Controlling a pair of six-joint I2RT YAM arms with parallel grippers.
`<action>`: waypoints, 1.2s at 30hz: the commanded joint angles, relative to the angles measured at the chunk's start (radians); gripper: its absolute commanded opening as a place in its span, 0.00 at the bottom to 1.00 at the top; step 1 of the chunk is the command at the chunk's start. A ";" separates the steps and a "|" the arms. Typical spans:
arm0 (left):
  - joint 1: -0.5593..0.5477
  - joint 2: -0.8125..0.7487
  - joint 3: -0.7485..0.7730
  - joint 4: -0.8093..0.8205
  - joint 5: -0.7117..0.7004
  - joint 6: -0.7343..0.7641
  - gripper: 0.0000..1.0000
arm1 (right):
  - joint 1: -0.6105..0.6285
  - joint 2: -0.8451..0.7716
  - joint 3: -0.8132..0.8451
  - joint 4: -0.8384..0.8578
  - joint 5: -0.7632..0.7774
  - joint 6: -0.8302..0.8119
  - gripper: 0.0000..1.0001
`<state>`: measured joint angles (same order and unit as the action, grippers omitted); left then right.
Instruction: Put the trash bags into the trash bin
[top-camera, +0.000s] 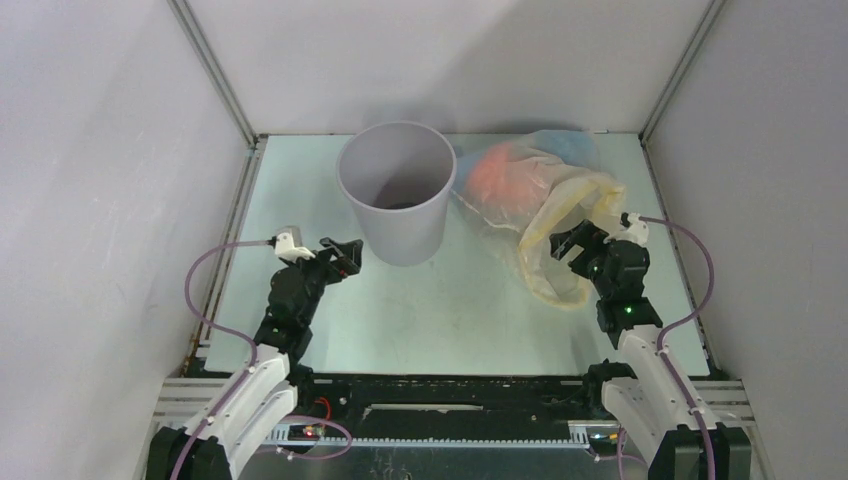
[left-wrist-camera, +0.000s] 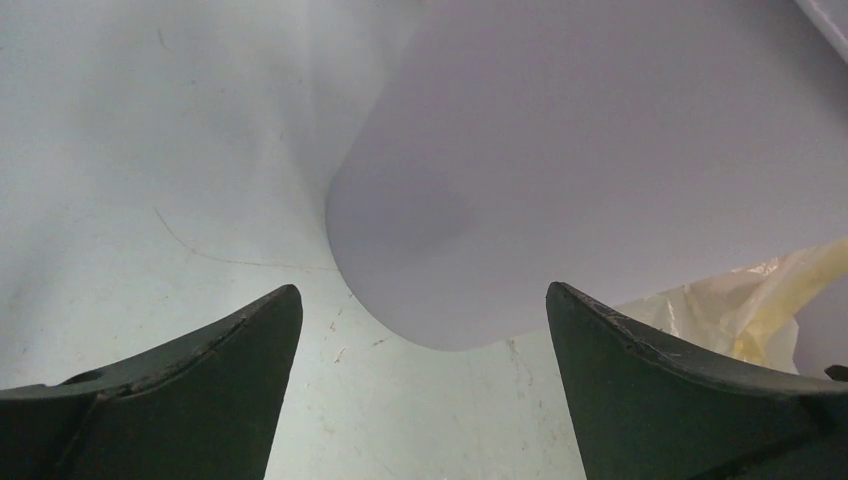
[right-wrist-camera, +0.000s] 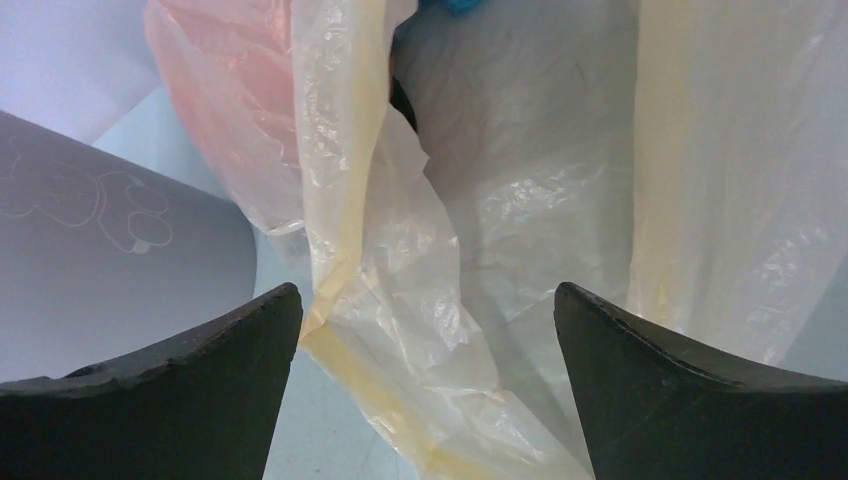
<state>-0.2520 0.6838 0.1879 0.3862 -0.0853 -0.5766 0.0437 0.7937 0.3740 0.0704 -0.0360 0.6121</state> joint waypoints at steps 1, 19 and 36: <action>-0.012 -0.007 0.036 0.057 0.089 0.019 1.00 | 0.017 0.022 0.003 0.087 -0.071 -0.026 1.00; -0.226 0.094 0.084 0.150 0.316 0.222 0.90 | 0.214 0.263 0.100 0.149 -0.029 -0.100 0.88; -0.380 0.178 0.155 0.062 0.196 0.346 0.87 | 0.342 0.482 0.263 0.044 0.222 -0.126 0.05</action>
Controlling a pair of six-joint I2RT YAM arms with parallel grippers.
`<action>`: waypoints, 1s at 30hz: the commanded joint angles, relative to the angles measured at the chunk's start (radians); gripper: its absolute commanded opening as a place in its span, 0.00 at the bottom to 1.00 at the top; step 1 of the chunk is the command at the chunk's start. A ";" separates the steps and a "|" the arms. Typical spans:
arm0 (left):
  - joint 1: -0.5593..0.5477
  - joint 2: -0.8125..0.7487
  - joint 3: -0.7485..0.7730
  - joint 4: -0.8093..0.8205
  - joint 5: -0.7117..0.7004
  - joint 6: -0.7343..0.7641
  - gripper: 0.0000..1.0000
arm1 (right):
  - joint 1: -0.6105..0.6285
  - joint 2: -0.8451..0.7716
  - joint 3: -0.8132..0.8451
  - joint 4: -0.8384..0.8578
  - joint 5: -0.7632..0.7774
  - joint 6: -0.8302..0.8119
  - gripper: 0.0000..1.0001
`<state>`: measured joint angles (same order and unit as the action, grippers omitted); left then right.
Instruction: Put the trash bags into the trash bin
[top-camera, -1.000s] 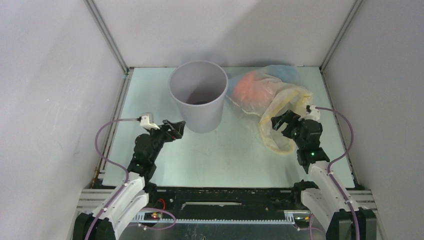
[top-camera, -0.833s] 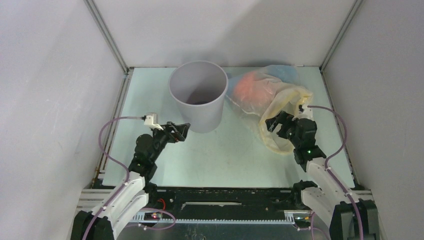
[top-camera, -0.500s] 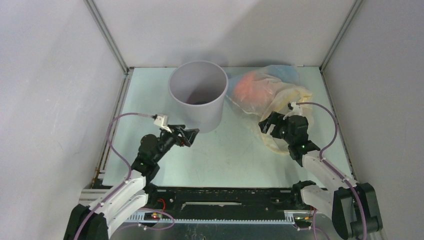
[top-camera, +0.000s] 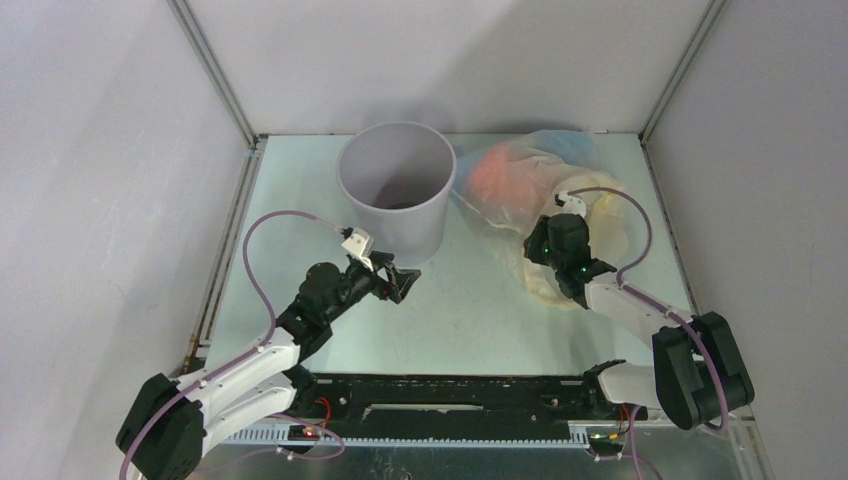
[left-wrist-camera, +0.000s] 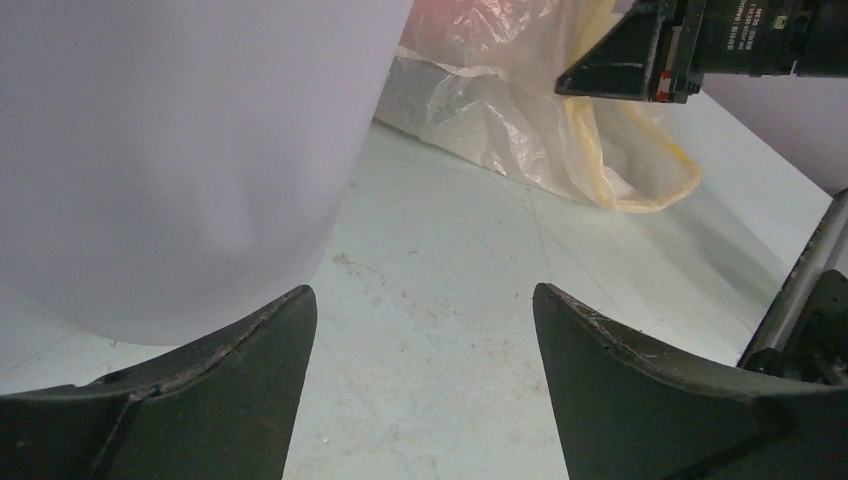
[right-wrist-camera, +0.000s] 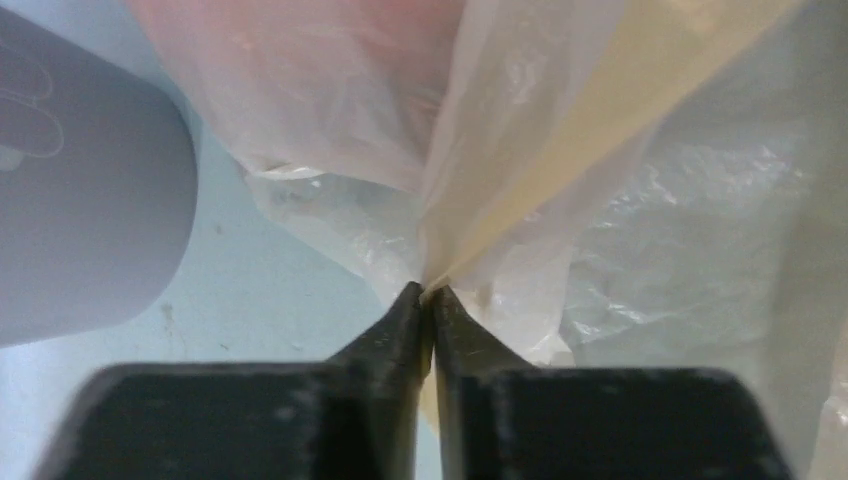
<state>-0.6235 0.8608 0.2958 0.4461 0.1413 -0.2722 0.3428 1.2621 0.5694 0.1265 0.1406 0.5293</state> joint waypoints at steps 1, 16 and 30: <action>-0.008 0.000 0.048 0.001 -0.032 0.043 0.87 | 0.058 0.009 0.072 -0.014 0.016 -0.060 0.00; -0.039 0.029 0.064 -0.004 -0.026 0.072 0.87 | 0.499 -0.154 0.152 -0.002 -0.493 -0.336 0.28; -0.399 0.075 0.146 -0.071 -0.407 0.406 1.00 | 0.513 -0.527 -0.040 -0.274 0.135 -0.035 0.80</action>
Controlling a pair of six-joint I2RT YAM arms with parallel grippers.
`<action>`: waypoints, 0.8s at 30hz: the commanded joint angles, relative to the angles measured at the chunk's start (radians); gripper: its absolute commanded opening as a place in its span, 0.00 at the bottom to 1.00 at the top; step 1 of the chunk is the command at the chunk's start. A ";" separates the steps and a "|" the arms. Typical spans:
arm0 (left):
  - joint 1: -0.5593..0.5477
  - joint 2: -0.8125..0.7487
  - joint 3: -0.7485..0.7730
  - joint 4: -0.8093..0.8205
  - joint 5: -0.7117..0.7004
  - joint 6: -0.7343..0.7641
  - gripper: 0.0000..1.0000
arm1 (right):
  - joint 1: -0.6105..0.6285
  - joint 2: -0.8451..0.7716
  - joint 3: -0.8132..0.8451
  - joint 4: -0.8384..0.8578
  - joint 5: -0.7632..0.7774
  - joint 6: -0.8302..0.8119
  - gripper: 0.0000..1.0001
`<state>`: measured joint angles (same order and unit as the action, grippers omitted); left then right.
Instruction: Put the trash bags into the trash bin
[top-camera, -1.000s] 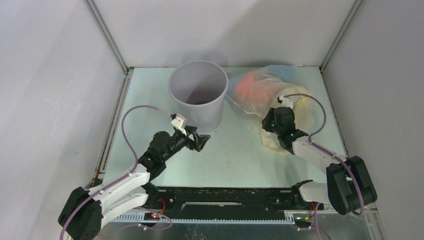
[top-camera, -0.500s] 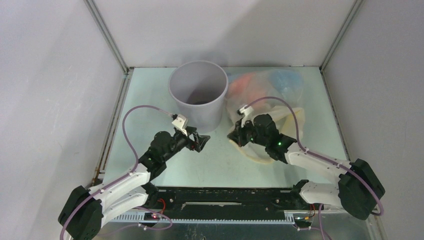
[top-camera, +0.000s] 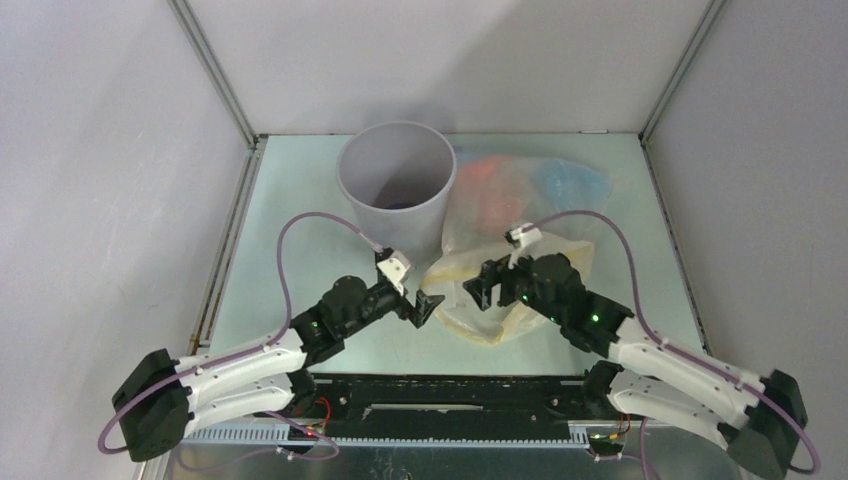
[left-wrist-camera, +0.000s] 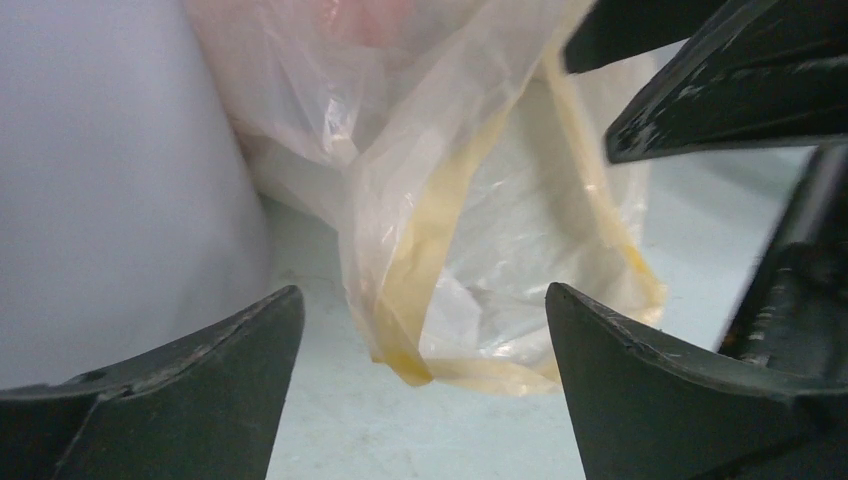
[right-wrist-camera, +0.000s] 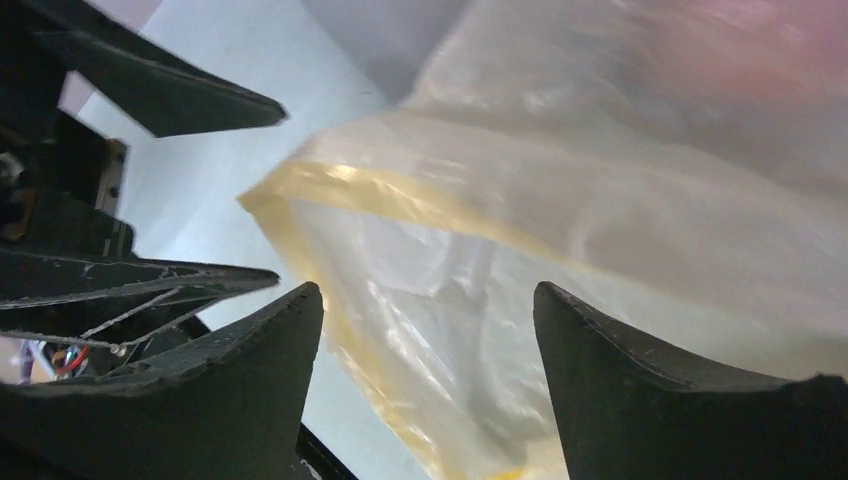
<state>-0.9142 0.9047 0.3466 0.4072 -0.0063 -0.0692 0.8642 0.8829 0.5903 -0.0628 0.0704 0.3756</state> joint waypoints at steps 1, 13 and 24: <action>-0.143 0.053 0.157 -0.083 -0.355 0.243 1.00 | -0.020 -0.183 -0.074 -0.110 0.226 0.132 0.79; -0.189 0.518 0.672 -0.451 -0.422 0.376 1.00 | -0.182 -0.494 -0.089 -0.435 0.410 0.304 0.91; -0.189 0.753 0.882 -0.536 -0.335 0.402 0.89 | -0.197 -0.577 -0.089 -0.500 0.402 0.303 0.88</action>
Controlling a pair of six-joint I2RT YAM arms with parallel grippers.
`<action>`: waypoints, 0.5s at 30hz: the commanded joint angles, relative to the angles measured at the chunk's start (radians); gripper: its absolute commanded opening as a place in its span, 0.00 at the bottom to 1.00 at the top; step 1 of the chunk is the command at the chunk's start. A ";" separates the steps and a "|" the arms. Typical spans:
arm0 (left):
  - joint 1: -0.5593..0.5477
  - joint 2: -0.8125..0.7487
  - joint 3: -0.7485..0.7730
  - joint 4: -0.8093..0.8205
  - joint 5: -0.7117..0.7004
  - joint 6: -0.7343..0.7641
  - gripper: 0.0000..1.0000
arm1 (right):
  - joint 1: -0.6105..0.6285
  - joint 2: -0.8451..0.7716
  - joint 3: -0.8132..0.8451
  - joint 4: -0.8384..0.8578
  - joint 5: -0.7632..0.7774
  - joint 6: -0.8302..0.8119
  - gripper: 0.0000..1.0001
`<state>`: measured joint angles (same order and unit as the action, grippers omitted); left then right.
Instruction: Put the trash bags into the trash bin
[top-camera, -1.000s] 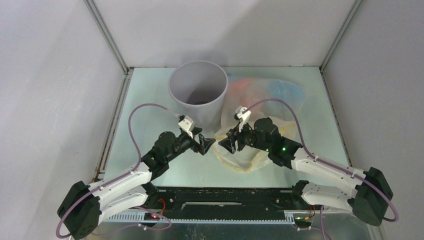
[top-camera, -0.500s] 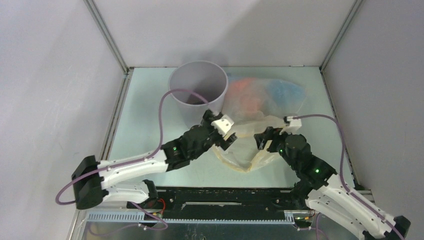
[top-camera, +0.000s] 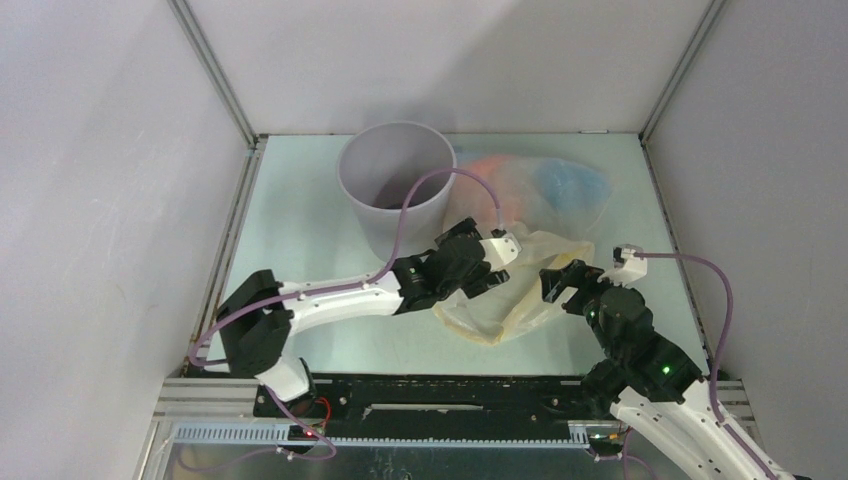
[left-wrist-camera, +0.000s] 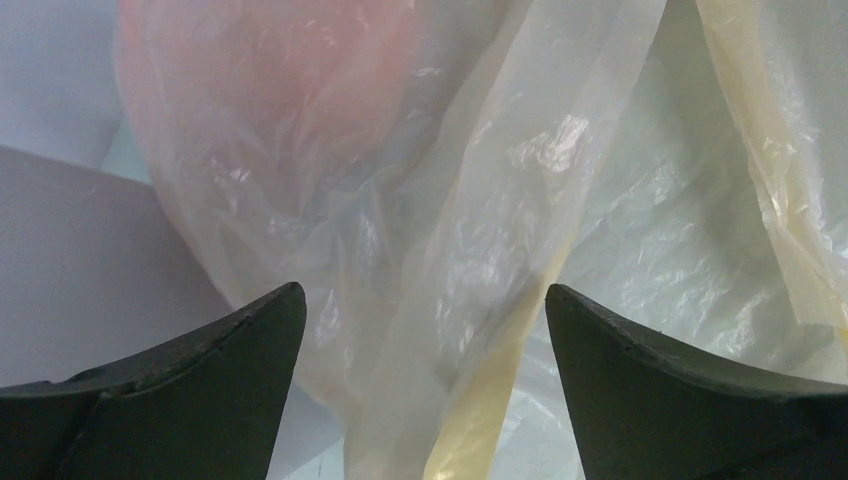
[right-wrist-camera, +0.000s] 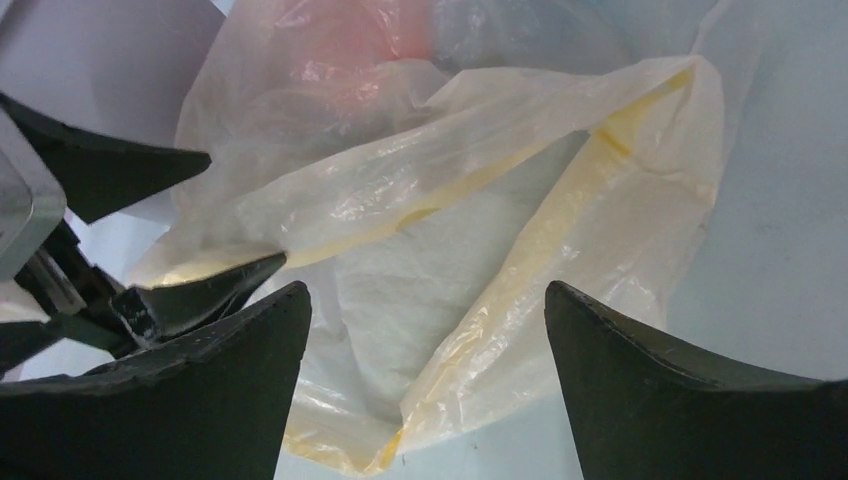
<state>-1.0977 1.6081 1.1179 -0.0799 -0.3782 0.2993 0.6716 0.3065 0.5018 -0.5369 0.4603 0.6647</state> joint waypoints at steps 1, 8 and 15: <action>-0.005 0.072 0.135 -0.067 0.033 0.033 0.78 | -0.005 0.004 0.000 -0.027 0.008 0.009 0.86; 0.013 0.147 0.277 -0.138 -0.077 -0.089 0.00 | -0.003 0.055 -0.031 0.035 -0.043 -0.063 0.66; 0.090 0.080 0.375 -0.190 0.163 -0.292 0.00 | 0.020 0.071 -0.177 0.346 -0.220 -0.127 0.54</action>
<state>-1.0492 1.7683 1.4181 -0.2550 -0.3454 0.1486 0.6754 0.3603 0.3851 -0.4213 0.3416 0.5858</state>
